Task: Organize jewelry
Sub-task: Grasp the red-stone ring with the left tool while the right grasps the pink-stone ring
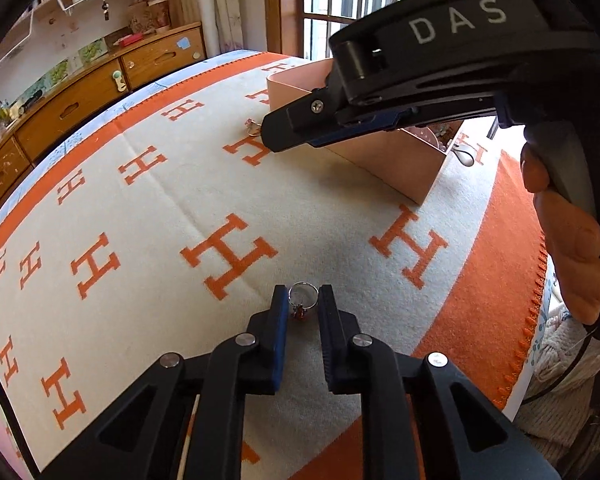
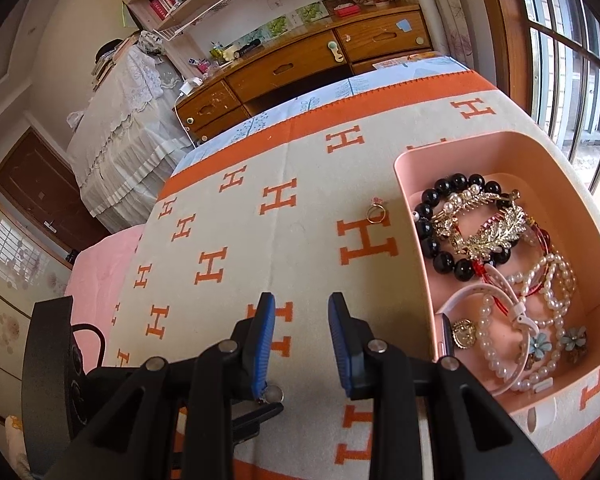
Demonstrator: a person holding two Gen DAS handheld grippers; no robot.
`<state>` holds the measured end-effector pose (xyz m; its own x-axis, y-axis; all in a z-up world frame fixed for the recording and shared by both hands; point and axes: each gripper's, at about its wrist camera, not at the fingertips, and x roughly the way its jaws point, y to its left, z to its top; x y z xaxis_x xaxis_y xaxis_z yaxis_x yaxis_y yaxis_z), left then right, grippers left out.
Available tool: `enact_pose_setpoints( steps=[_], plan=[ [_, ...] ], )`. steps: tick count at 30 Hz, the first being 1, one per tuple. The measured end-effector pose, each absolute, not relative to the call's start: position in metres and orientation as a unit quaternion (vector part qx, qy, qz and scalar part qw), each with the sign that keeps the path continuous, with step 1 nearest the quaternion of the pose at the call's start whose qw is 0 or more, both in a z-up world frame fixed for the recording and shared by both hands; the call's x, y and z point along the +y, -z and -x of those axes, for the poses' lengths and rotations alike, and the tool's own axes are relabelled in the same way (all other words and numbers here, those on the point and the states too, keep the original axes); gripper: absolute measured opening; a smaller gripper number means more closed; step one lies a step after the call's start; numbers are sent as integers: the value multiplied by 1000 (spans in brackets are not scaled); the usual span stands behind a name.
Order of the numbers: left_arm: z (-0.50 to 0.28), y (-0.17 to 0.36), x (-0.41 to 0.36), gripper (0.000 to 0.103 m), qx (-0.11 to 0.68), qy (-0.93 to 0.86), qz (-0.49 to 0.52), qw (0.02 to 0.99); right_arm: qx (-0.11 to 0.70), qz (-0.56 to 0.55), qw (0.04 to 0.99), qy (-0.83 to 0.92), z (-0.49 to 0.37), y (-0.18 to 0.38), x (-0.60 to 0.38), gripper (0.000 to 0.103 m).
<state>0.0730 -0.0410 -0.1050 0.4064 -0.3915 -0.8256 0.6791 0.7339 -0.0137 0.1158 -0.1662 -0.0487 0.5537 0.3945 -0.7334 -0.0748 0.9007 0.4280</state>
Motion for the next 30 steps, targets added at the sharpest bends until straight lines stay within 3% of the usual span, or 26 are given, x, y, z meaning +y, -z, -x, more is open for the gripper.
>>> enact_pose_setpoints(
  steps=[8,17,30],
  plan=[
    [-78,89,3,13,435,270,-84,855,442,-162,880,-61,-139,53,-147,28],
    [-78,74,56,13,432,228,-40,872,443,-67,885,124,-180,88,-107,28],
    [-79,58,60,13,448,206,-42,869,425,-126,872,206,-206,89,-127,33]
  ],
)
